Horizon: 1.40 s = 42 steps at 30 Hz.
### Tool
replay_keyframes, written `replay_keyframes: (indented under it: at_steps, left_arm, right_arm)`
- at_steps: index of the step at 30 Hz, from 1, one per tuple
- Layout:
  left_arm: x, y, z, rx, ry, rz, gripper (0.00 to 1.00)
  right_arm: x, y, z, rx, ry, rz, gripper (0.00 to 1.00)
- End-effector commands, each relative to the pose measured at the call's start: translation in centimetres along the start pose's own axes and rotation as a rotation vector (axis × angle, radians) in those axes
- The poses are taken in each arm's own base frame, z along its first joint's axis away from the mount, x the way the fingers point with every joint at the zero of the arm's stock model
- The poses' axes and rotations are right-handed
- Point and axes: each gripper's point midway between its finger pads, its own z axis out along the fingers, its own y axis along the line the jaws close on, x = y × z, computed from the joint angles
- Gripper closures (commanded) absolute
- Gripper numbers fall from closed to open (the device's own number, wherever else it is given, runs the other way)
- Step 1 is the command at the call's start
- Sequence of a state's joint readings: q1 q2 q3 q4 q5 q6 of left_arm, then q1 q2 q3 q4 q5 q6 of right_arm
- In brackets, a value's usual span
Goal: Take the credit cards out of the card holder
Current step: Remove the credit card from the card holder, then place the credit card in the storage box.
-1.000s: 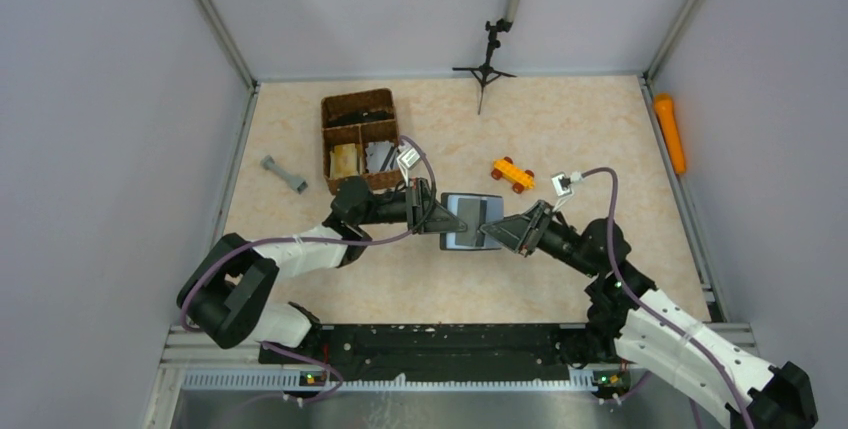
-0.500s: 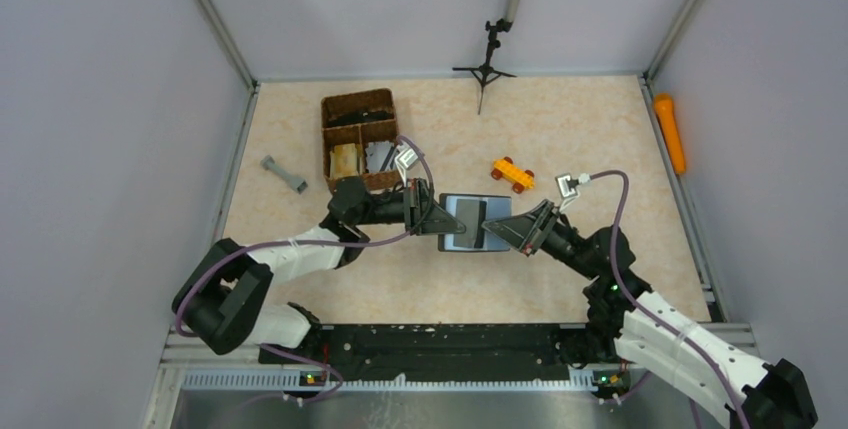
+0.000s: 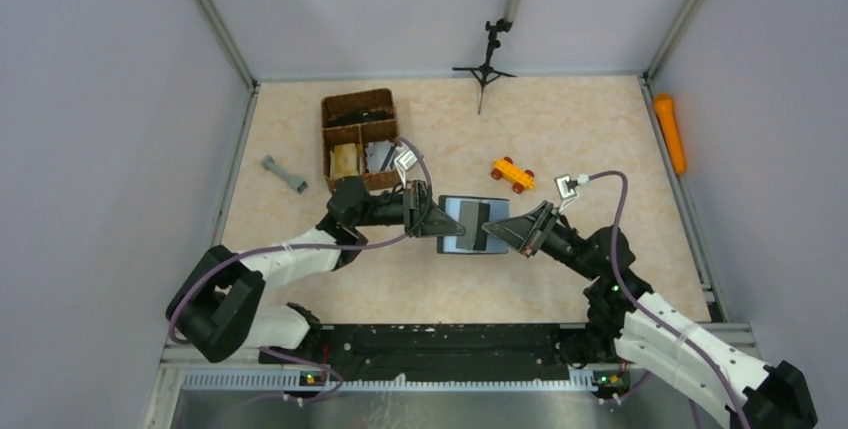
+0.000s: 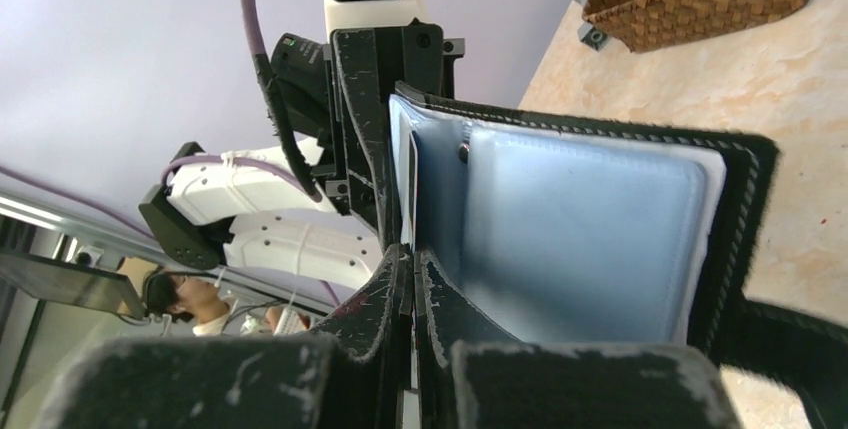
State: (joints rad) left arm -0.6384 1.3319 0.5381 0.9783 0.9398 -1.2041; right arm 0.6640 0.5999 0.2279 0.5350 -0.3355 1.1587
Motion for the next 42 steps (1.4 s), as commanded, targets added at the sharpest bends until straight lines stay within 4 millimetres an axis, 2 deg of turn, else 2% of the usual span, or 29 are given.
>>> replay_keyframes:
  at_steps: [1, 6, 8, 10, 12, 16, 20, 24, 25, 26, 35, 39, 40, 42]
  left_arm:
    - [-1.0, -1.7, -0.7, 0.008, -0.047, 0.109, 0.91]
    - [-1.6, -2.0, -1.6, -0.002, -0.076, 0.124, 1.0]
    - [-1.8, -1.9, -2.0, -0.02, -0.082, 0.126, 1.0]
    - [-2.1, -0.8, -2.8, -0.084, -0.087, 0.105, 1.0]
    - [-2.4, 0.6, -4.2, -0.18, -0.1, 0.089, 1.0]
    - [-3.7, 3.2, -8.0, -0.485, -0.156, 0.103, 1.0]
    - [-4.7, 4.1, -11.8, -0.742, -0.226, 0.135, 1.0]
    - [-5.9, 3.9, -15.1, -0.933, -0.319, 0.184, 1.0]
    - [-6.2, 3.6, -15.7, -0.961, -0.34, 0.204, 1.0]
    - [-6.5, 3.3, -16.4, -0.994, -0.365, 0.218, 1.0]
    - [-8.1, 0.1, -23.4, -1.254, -0.648, 0.364, 1.0]
    - [-7.6, -0.2, -25.0, -1.31, -0.692, 0.374, 1.0]
    - [-7.5, -0.1, -25.2, -1.32, -0.691, 0.374, 1.0]
    - [-7.2, 0.1, -25.5, -1.337, -0.681, 0.372, 1.0]
  right_arm:
    - [-1.7, 0.1, -0.5, 0.025, -0.083, -0.064, 1.0]
    - [-1.8, -0.5, -1.0, 0.059, -0.092, -0.09, 1.0]
    - [-1.9, -0.6, -1.1, 0.067, -0.093, -0.105, 1.0]
    - [-2.2, -0.7, -1.1, 0.09, -0.096, -0.137, 1.0]
    - [-2.5, -0.9, -1.1, 0.123, -0.095, -0.195, 1.0]
    - [-3.3, -1.2, -0.6, 0.184, -0.059, -0.356, 1.0]
    - [-4.4, -1.1, 0.9, 0.211, -0.009, -0.523, 1.0]
    - [-6.0, -0.5, 3.7, 0.215, 0.019, -0.621, 1.0]
    - [-6.3, -1.0, 4.7, 0.229, 0.038, -0.637, 1.0]
    - [-6.8, -0.5, 5.9, 0.221, 0.046, -0.66, 1.0]
    - [-9.1, -0.9, 15.6, 0.17, 0.096, -0.842, 1.0]
    - [-10.1, -2.4, 20.5, 0.165, 0.096, -0.891, 1.0]
    - [-9.9, -3.5, 22.0, 0.167, 0.104, -0.894, 1.0]
    - [-10.1, -4.3, 24.4, 0.152, 0.094, -0.915, 1.0]
